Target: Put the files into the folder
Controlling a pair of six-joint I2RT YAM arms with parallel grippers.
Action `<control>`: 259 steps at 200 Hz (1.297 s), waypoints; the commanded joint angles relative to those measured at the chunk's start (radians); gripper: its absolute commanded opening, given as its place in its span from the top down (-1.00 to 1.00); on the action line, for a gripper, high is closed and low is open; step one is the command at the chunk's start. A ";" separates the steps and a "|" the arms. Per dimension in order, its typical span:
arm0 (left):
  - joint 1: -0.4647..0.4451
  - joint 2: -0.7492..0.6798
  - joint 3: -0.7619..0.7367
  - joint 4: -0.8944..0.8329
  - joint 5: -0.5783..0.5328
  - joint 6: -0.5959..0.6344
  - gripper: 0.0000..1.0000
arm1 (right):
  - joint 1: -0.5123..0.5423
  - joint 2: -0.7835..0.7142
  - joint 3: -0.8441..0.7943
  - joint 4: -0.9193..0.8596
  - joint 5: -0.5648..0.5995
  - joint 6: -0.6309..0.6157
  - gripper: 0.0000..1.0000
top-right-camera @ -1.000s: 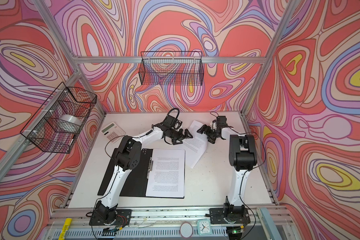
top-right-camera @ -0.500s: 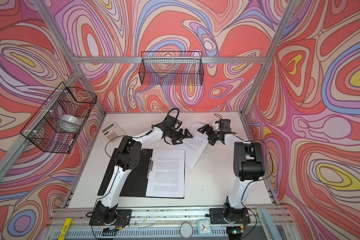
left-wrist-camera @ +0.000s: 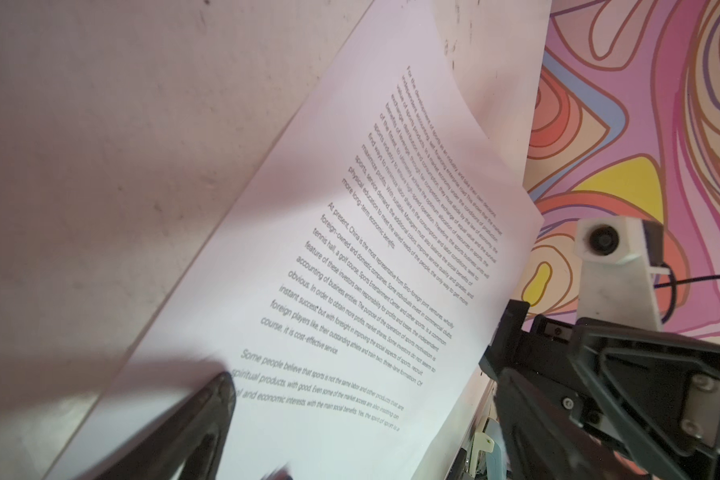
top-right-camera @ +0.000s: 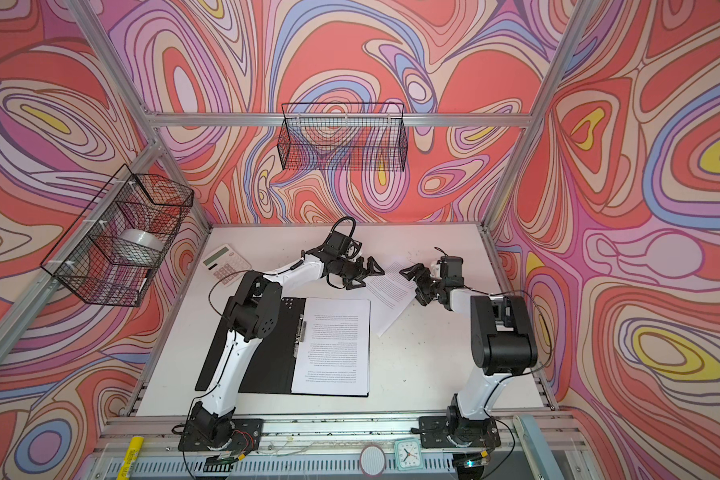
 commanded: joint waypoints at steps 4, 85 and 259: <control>0.008 0.040 -0.046 -0.052 -0.059 -0.012 -0.96 | 0.005 -0.035 -0.069 0.141 0.071 0.108 -0.69; 0.009 0.046 -0.050 -0.051 -0.058 -0.013 -0.95 | 0.099 -0.075 -0.188 0.232 0.204 0.236 -0.48; 0.010 -0.004 -0.074 -0.003 -0.014 -0.031 -0.95 | 0.175 -0.142 -0.338 0.297 0.362 0.340 0.74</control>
